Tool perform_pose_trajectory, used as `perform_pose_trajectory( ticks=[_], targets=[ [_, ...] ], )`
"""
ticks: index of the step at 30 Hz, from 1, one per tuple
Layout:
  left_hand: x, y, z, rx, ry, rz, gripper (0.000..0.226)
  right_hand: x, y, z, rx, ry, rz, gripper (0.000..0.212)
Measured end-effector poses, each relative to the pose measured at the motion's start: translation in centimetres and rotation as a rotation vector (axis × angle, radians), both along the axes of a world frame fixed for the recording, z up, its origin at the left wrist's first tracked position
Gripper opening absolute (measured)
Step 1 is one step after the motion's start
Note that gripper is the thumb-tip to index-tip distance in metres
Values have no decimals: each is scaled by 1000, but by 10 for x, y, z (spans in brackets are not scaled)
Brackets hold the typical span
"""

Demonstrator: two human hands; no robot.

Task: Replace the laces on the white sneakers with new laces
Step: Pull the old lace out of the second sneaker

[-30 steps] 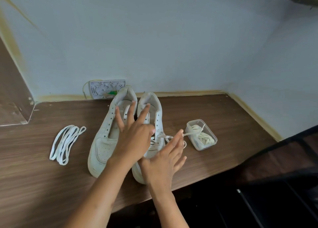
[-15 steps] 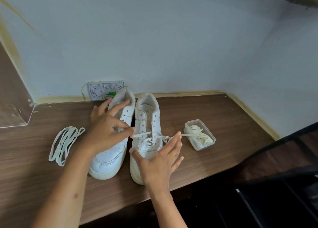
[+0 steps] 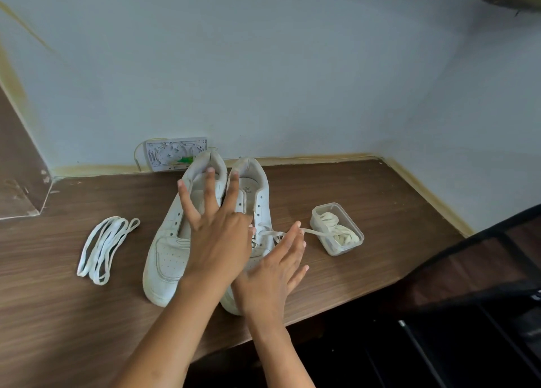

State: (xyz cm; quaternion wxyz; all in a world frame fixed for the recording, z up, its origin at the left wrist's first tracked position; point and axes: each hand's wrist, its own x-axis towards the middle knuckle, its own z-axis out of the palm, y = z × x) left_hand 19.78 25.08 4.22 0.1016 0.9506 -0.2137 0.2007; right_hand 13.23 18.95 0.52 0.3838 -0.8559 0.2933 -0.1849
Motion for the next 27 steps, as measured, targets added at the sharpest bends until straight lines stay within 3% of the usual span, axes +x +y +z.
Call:
perform_pose_trajectory(
  ticks=[3,7,11,15,17,20,22,27],
  targets=[
    [1,-3,-5,7,56,-20,16,0,-1,-3,3,-4,6,117],
    [19,25,11,-291,89,-203,10,0,-3,-3,19,31,22,137],
    [37,78,24,-503,265,-270,18,1,-4,-4,13,26,18,140],
    [41,96,10,-325,369,-118,12,1,-4,-4,7,25,14,139],
    [40,92,10,-321,300,-105,9,1,-3,-3,7,20,13,140],
    [36,72,17,-378,173,-158,28,2,-2,-3,4,17,14,140],
    [31,51,14,-313,115,-206,30,2,-2,-3,4,14,12,140],
    [19,14,-11,-96,55,-201,8,1,-1,-4,-15,-4,7,137]
  ],
)
